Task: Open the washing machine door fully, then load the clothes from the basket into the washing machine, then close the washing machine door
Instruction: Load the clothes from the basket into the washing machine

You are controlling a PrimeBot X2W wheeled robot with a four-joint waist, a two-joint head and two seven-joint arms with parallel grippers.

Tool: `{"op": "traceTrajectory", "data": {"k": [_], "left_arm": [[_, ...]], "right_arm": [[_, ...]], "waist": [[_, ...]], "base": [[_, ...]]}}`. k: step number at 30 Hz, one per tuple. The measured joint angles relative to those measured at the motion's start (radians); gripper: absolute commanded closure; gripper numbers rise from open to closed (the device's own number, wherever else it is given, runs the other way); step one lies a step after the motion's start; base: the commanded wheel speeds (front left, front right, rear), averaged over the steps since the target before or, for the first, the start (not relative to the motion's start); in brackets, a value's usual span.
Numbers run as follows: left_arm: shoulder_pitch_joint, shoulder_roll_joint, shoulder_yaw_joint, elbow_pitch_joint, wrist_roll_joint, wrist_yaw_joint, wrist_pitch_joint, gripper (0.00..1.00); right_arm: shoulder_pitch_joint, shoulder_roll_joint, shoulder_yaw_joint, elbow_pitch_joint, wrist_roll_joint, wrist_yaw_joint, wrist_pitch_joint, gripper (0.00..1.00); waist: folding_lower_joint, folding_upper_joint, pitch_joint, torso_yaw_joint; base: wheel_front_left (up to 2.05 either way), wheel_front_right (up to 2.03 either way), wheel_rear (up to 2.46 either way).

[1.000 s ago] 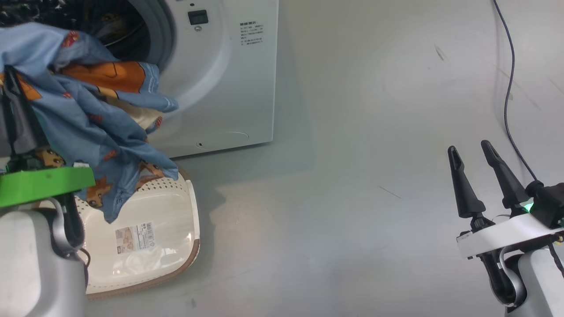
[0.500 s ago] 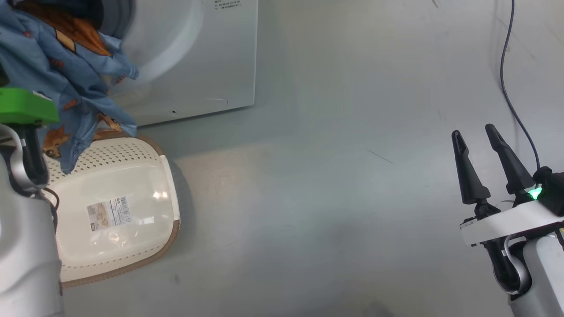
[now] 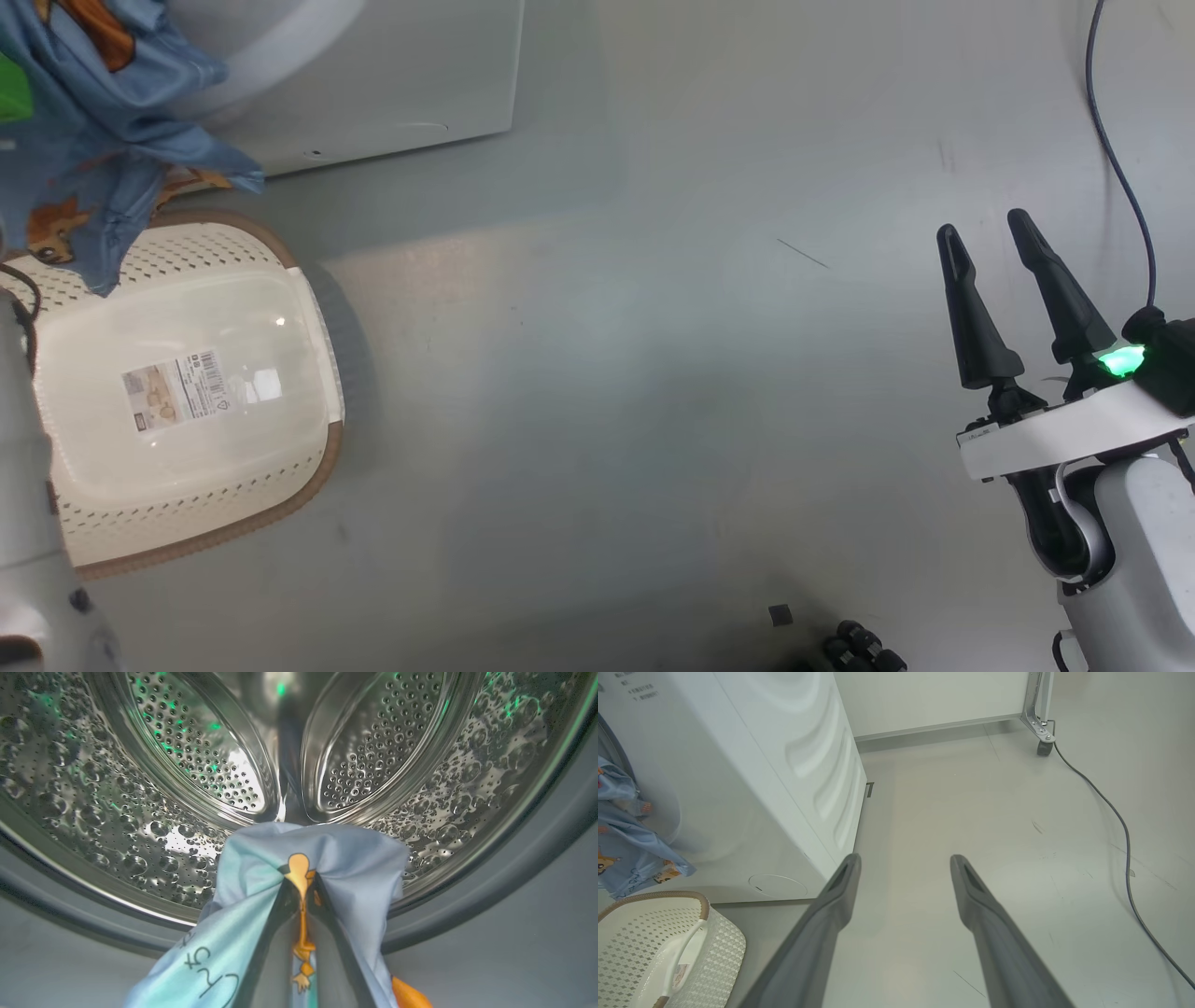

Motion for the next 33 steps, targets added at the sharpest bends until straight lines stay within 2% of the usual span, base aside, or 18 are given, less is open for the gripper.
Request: {"op": "traceTrajectory", "data": {"k": [9,14,21,26,33], "left_arm": [[-0.175,0.058,-0.001,-0.006,-0.019,-0.026,0.156,1.0],[-0.254,0.067,-0.002,-0.03,-0.027,-0.03,0.174,1.0],[-0.342,0.127,-0.012,-0.058,0.0,-0.042,0.161,1.0],[-0.392,0.127,-0.019,-0.048,0.004,-0.043,0.194,1.0],[-0.403,0.125,-0.018,0.016,-0.021,-0.043,0.311,1.0]], "right_arm": [[-0.039,0.027,0.021,0.0,0.026,0.0,0.0,0.0],[-0.055,0.028,0.023,0.003,0.036,0.0,0.0,0.0],[-0.1,0.035,0.034,0.006,0.042,0.0,0.0,0.0],[-0.106,0.034,0.037,0.008,0.051,0.0,0.0,0.0],[-0.122,0.034,0.047,0.014,0.059,0.0,0.0,0.0]], "waist": [[0.0,0.0,0.09,-0.02],[0.0,0.0,0.128,-0.028],[0.0,0.0,0.179,-0.039],[-0.0001,0.0,0.208,-0.043],[-0.0001,0.0,0.25,-0.043]], "base": [[0.0,0.0,0.0],[0.0,0.0,0.0],[0.0,0.0,0.0],[0.0,0.0,0.0],[0.0,0.0,0.0]]}}
